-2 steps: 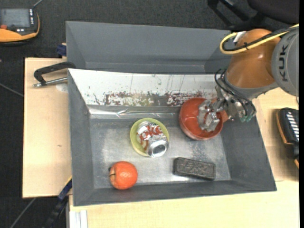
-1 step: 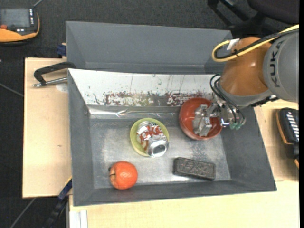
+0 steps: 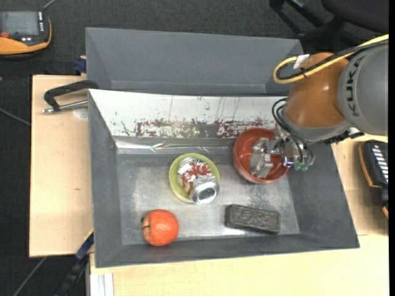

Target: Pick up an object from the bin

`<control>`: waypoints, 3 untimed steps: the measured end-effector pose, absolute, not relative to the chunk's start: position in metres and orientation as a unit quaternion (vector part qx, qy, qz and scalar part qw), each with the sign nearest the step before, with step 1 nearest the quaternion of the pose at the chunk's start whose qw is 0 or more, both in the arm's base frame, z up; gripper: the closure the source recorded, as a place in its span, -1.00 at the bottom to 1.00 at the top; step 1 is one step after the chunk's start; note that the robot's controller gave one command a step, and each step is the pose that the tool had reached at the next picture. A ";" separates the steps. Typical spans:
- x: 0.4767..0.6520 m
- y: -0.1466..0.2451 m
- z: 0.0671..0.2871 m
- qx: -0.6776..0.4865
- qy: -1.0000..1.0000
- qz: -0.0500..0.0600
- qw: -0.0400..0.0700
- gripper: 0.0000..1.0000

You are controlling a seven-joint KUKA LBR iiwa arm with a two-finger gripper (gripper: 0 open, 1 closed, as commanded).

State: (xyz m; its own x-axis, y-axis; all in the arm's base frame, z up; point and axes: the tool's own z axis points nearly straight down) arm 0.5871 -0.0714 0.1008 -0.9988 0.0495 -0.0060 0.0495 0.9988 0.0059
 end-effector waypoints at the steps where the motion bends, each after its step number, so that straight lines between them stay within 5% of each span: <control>1: 0.565 -0.069 0.070 0.071 0.997 0.004 0.003 1.00; 2: 0.567 -0.070 0.072 0.070 0.998 0.003 0.005 -1.00; 3: 0.566 -0.069 0.071 0.070 0.998 0.003 0.004 1.00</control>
Offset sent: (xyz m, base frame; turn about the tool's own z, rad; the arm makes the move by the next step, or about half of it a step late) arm -0.0223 0.0017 -0.0308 0.0915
